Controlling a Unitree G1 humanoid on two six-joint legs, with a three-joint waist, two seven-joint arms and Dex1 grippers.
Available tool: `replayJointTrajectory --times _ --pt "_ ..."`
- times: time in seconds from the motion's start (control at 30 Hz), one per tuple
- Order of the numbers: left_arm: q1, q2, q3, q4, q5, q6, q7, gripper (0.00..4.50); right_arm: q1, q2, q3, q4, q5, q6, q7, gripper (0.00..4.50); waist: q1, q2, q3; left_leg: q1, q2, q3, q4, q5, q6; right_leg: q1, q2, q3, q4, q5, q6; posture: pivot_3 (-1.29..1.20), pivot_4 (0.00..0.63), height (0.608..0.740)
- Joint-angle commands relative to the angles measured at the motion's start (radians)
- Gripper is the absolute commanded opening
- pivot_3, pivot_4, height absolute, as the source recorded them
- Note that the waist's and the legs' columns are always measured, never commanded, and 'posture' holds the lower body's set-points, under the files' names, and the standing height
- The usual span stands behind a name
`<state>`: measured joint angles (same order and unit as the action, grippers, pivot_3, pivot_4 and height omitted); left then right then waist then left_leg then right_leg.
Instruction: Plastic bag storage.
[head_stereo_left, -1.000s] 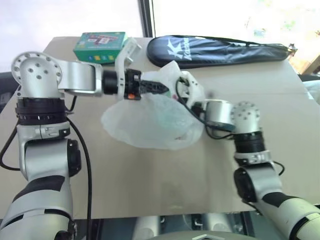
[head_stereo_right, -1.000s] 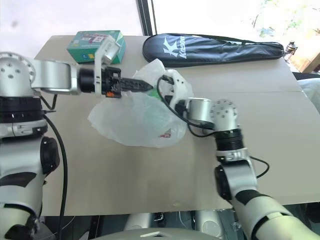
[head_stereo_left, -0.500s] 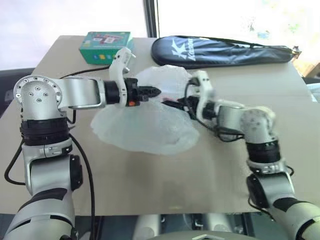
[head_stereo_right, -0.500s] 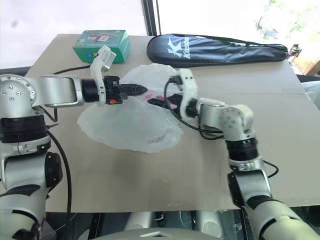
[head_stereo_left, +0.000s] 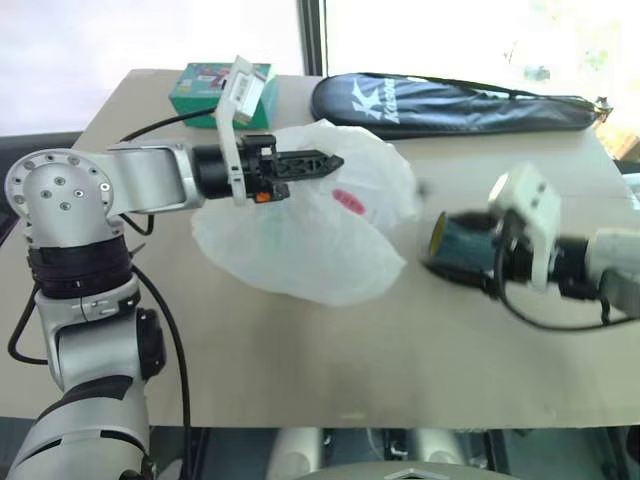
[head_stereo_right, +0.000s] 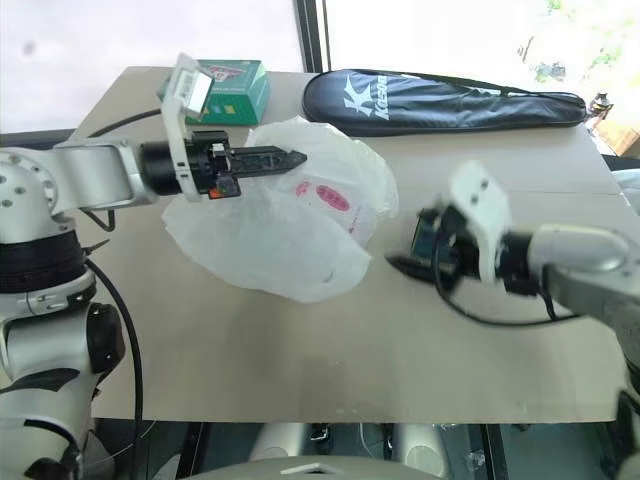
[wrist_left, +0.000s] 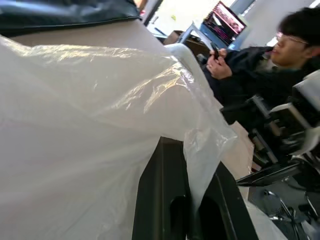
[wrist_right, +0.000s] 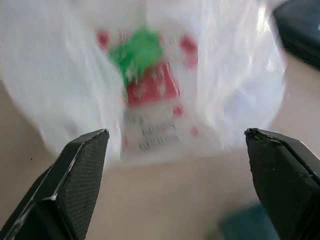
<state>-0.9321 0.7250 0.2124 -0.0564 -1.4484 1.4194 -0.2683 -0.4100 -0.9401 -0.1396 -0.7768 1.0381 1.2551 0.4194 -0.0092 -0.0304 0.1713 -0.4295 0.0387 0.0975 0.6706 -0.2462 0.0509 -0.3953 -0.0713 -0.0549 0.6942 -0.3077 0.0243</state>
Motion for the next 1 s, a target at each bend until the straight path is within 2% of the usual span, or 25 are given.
replayJointTrajectory --times 0.03,0.17,0.27,0.37,0.5,0.63,0.67,0.7,0.73,0.77,0.9,1.0 --pt "-0.005 0.000 0.019 -0.015 0.034 -0.051 -0.042 0.00 0.091 -0.041 0.152 -0.022 -0.192 -0.077 -0.029 4.41 -0.003 0.000 0.000 0.001 0.000 0.000 0.001 0.000 0.000 0.001 0.000 0.000 0.001 0.000 0.000 0.00 0.150 0.740" --pt "-0.005 0.001 0.015 -0.017 0.076 -0.065 -0.057 0.00 0.108 0.026 0.292 0.086 -0.369 -0.136 -0.104 4.41 -0.004 -0.001 0.000 0.002 0.001 0.000 0.002 0.001 0.000 0.002 0.001 0.001 0.002 0.000 0.000 0.00 0.150 0.740" --pt "0.000 -0.004 0.023 -0.014 0.109 -0.078 -0.048 0.00 0.090 0.125 0.342 0.201 -0.478 -0.163 -0.173 4.41 -0.001 -0.001 -0.001 0.002 0.000 0.000 0.002 0.001 0.000 0.001 0.001 0.000 0.002 0.000 0.000 0.00 0.150 0.740" --pt "0.013 -0.010 0.029 -0.020 0.148 -0.099 -0.041 0.00 0.065 0.164 0.395 0.272 -0.568 -0.200 -0.171 4.41 -0.003 -0.001 -0.001 0.001 0.000 0.000 0.002 0.001 0.000 0.001 0.000 0.000 0.002 0.000 0.000 0.00 0.150 0.740" --pt "0.060 -0.017 0.044 -0.057 0.124 -0.102 -0.092 0.00 0.056 0.159 0.456 0.314 -0.633 -0.243 -0.106 3.30 -0.002 -0.001 -0.001 0.002 0.000 -0.001 0.002 0.001 0.000 0.002 0.001 -0.001 0.001 0.000 0.000 0.00 0.150 0.740" --pt "0.104 0.022 0.026 -0.089 0.161 -0.086 -0.130 0.00 0.055 0.119 0.478 0.315 -0.688 -0.287 -0.041 1.49 -0.002 -0.001 -0.001 0.004 0.000 -0.001 0.002 0.001 0.000 0.005 0.001 -0.001 0.001 0.000 0.000 0.00 0.150 0.740" --pt "0.115 0.026 0.024 -0.096 0.168 -0.089 -0.142 0.00 0.057 0.103 0.475 0.308 -0.699 -0.295 -0.026 1.31 -0.002 -0.001 -0.001 0.004 0.000 -0.002 0.003 0.001 0.000 0.006 0.001 -0.001 0.001 0.000 0.000 0.00 0.150 0.740" --pt "0.124 0.028 0.024 -0.101 0.170 -0.092 -0.150 0.00 0.060 0.076 0.472 0.295 -0.715 -0.308 -0.006 0.59 0.002 -0.001 -0.001 0.007 0.000 -0.002 0.002 0.001 0.000 0.008 0.000 -0.002 0.001 0.000 0.000 0.00 0.150 0.740" --pt "0.129 0.027 0.027 -0.100 0.163 -0.088 -0.156 0.00 0.067 0.048 0.461 0.277 -0.723 -0.324 0.020 0.26 0.005 -0.001 -0.001 0.009 0.000 -0.003 0.002 0.001 0.000 0.011 0.000 -0.002 0.000 0.000 0.000 0.00 0.150 0.740" --pt "0.133 0.029 0.029 -0.104 0.157 -0.084 -0.166 0.00 0.080 0.030 0.416 0.244 -0.698 -0.329 0.054 0.07 0.010 -0.001 -0.001 0.009 0.000 -0.003 0.002 0.001 0.000 0.011 0.000 -0.002 0.000 0.000 0.000 0.00 0.150 0.740" --pt "0.115 0.024 0.032 -0.080 0.118 -0.044 -0.156 0.00 0.098 -0.008 0.169 0.064 -0.464 -0.322 0.232 0.07 0.020 -0.001 0.000 0.010 0.000 -0.006 0.002 0.001 0.000 0.013 0.000 -0.004 -0.002 0.000 0.000 0.00 0.150 0.740" --pt "0.072 -0.011 0.034 -0.039 0.105 -0.033 -0.108 0.00 0.057 -0.026 0.132 -0.019 -0.362 -0.277 0.293 0.07 0.019 0.001 0.001 0.010 0.000 -0.006 0.002 0.001 0.000 0.014 0.000 -0.004 -0.001 0.000 0.000 0.00 0.150 0.740"
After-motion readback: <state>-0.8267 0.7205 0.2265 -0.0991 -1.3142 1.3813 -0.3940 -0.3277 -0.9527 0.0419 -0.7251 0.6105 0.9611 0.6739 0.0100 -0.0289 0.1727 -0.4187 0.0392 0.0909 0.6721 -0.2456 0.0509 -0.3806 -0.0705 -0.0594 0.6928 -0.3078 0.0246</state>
